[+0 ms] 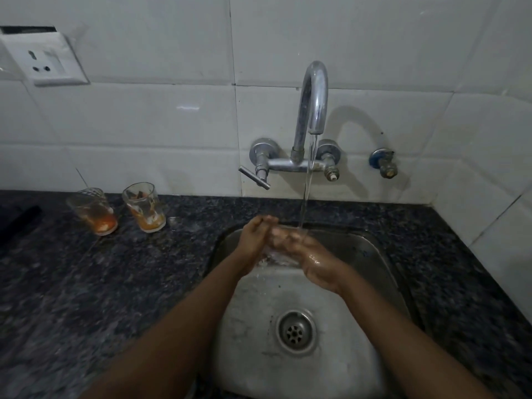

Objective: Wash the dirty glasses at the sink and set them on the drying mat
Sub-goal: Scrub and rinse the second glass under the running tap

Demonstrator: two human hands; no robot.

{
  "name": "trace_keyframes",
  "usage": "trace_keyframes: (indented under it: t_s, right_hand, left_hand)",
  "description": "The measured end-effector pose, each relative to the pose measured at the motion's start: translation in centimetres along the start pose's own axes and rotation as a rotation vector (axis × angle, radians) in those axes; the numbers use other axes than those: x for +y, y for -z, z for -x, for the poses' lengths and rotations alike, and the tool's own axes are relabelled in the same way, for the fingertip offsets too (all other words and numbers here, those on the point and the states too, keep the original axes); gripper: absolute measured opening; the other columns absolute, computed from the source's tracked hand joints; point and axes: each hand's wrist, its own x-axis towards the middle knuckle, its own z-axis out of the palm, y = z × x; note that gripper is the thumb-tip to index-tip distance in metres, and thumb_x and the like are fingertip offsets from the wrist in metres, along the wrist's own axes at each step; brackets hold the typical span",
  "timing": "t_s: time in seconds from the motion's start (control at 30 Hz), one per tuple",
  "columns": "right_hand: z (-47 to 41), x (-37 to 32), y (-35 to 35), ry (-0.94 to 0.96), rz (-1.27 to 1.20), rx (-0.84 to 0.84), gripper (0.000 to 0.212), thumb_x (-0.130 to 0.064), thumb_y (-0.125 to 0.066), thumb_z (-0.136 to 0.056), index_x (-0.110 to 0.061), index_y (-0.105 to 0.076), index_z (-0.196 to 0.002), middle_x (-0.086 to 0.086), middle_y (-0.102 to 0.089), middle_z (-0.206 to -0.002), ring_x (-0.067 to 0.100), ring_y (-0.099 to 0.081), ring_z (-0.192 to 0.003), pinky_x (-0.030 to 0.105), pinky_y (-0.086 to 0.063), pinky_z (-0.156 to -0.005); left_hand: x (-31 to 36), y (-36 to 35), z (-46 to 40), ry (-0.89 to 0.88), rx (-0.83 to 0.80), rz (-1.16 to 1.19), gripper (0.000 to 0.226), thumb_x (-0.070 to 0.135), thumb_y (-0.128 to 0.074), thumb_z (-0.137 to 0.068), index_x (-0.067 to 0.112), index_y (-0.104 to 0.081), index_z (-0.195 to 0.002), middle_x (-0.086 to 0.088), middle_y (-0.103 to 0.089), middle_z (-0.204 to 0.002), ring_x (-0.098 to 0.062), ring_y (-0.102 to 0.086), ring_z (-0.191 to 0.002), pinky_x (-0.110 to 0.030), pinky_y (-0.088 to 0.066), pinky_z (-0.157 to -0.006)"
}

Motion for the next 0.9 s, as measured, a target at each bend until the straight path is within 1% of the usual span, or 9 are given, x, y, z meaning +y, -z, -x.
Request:
trace_keyframes:
  t_s: [0.07,0.13,0.23,0.33,0.47,0.6,0.7,0.8,0.9]
  right_hand:
    - [-0.2,1.2,-0.1,0.194,0.706,-0.111,0.03,-0.022,-0.048,-0.096,-0.027,-0.053,-0.126,-0.007,-0.054,-0.132,0.009,-0.051,-0.123,0.02,-0.041,-0.098]
    - [-0.7,1.3,1.1,0.144,1.162,-0.174,0.035,-0.025,-0.049,-0.095,-0.027,-0.052,-0.13,0.0,-0.052,-0.139,0.018,-0.045,-0.125,0.037,-0.032,-0.105]
    - [-1.2,-0.6,2.5,0.017,0.541,-0.15,0.026,-0.002,-0.056,-0.09,-0.002,-0.063,-0.115,0.018,-0.065,-0.118,0.019,-0.058,-0.103,0.035,-0.046,-0.098]
    - [-1.8,-1.9,2.7,-0.048,0.082,0.039,0.02,-0.002,-0.06,-0.086,-0.004,-0.067,-0.105,0.016,-0.07,-0.101,0.025,-0.067,-0.09,0.031,-0.054,-0.083]
    - [-2.4,-1.7,1.4,0.058,0.31,0.415,0.019,-0.015,-0.073,-0.079,-0.003,-0.063,-0.091,0.015,-0.069,-0.09,0.027,-0.065,-0.08,0.035,-0.054,-0.07]
    - [-2.8,-0.5,-0.4,0.375,0.606,0.682,0.027,-0.03,-0.074,-0.078,-0.005,-0.064,-0.083,0.013,-0.053,-0.106,0.024,-0.049,-0.102,0.029,-0.043,-0.086]
    - [-3.4,0.5,-1.6,0.451,0.503,0.851,0.024,-0.029,-0.066,-0.085,-0.005,-0.06,-0.089,0.013,-0.04,-0.124,0.015,-0.043,-0.111,0.011,-0.035,-0.098]
    - [-4.5,0.8,-0.8,0.056,0.091,1.016,0.026,-0.033,-0.068,-0.083,-0.014,-0.05,-0.089,0.012,-0.05,-0.107,0.018,-0.051,-0.088,0.028,-0.047,-0.079]
    - [-4.9,0.8,1.0,-0.368,-0.541,0.729,0.02,-0.028,-0.064,-0.086,-0.011,-0.056,-0.081,0.011,-0.059,-0.087,0.023,-0.058,-0.073,0.032,-0.049,-0.068]
  left_hand:
    - [0.4,0.3,-1.0,0.059,0.027,-0.152,0.027,0.019,-0.046,-0.097,0.008,-0.055,-0.119,-0.01,-0.062,-0.107,-0.026,-0.059,-0.098,-0.018,-0.055,-0.072]
    - [1.3,0.7,-1.4,0.312,-0.039,-0.253,0.039,0.032,-0.046,-0.096,0.004,-0.054,-0.122,-0.019,-0.061,-0.113,-0.033,-0.062,-0.1,-0.039,-0.055,-0.085]
    - [1.6,0.5,-0.3,0.478,-0.128,0.016,0.05,0.05,-0.041,-0.093,0.006,-0.061,-0.104,-0.013,-0.067,-0.085,-0.022,-0.064,-0.061,-0.032,-0.054,-0.056]
    - [0.4,-0.1,0.9,0.289,-0.191,0.237,0.053,0.055,-0.04,-0.091,0.011,-0.07,-0.097,-0.007,-0.071,-0.081,-0.017,-0.065,-0.067,-0.026,-0.052,-0.06]
    - [-0.5,-1.6,1.5,0.284,-0.054,0.478,0.058,0.049,-0.036,-0.094,0.002,-0.058,-0.12,-0.019,-0.067,-0.111,-0.029,-0.066,-0.093,-0.042,-0.049,-0.09]
    - [-1.4,-2.1,2.4,0.444,-0.046,0.895,0.062,0.045,-0.02,-0.097,0.002,-0.061,-0.111,-0.018,-0.07,-0.099,-0.024,-0.069,-0.081,-0.028,-0.058,-0.063]
    - [-1.3,-2.0,3.2,0.492,-0.099,0.815,0.055,0.039,-0.019,-0.098,0.004,-0.06,-0.107,-0.015,-0.07,-0.088,-0.022,-0.063,-0.075,-0.025,-0.054,-0.056]
    - [-1.6,-1.0,3.8,0.499,-0.068,0.496,0.057,0.042,-0.018,-0.099,0.003,-0.055,-0.117,-0.016,-0.066,-0.075,-0.019,-0.051,-0.055,-0.021,-0.041,-0.043]
    - [-0.9,0.6,4.7,0.405,-0.021,0.136,0.064,0.054,-0.017,-0.097,0.008,-0.061,-0.094,-0.011,-0.063,-0.051,-0.013,-0.04,-0.036,-0.015,-0.028,-0.038]
